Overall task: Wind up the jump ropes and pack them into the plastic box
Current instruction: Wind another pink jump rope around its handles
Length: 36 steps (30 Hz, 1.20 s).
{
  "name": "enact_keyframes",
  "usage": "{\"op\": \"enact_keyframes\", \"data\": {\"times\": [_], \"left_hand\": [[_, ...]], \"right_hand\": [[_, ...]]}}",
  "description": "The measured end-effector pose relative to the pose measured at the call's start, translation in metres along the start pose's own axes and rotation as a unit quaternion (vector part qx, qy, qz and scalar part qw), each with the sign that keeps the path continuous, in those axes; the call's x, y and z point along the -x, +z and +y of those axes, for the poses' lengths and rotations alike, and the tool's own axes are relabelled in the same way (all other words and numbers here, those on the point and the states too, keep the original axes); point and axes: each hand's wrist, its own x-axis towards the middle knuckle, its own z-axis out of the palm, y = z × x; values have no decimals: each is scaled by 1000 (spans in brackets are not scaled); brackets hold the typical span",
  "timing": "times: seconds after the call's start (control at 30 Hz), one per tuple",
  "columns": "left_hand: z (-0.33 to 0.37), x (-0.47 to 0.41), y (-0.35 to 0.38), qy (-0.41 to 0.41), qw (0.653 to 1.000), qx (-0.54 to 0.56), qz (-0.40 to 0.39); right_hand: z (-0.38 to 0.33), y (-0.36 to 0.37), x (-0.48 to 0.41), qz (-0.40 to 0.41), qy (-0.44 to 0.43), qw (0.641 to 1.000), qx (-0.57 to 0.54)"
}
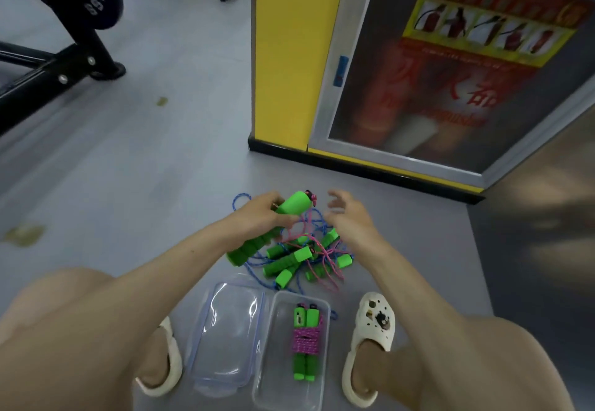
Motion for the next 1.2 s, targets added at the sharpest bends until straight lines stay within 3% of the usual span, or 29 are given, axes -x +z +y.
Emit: {"op": "enact_keyframes", "data": {"times": [0.17, 0.33, 0.43, 0.53, 0.67, 0.8, 0.93, 1.03, 1.2], "left_hand": [[12, 3, -5, 20, 997, 59, -55], [11, 1, -16, -18, 995, 59, -84], [12, -1, -11, -68, 982, 88, -152], [13, 0, -9, -84, 946, 222, -221], [16, 1, -10, -48, 908, 346, -232], [20, 3, -5, -6, 862, 453, -227], [22, -1, -11, 48, 793, 568, -212], [19, -7, -14, 50, 813, 561, -148], [18, -5, -21, 93, 916, 391, 15]], "right_hand": [[-8, 6, -16, -55, -38, 997, -50], [-9, -1, -26, -10, -49, 997, -63], [-16, 0, -29, -4, -71, 995, -73], [-24, 1, -28, 19, -84, 992, -97], [-30, 9, -22, 14, -93, 985, -142], [-24, 23, -16, -116, -47, 962, -242], [-16, 42, -14, -133, -47, 987, -81], [-17, 47, -13, -176, -64, 982, -32], [-15, 45, -14, -221, -105, 968, 61]]}}
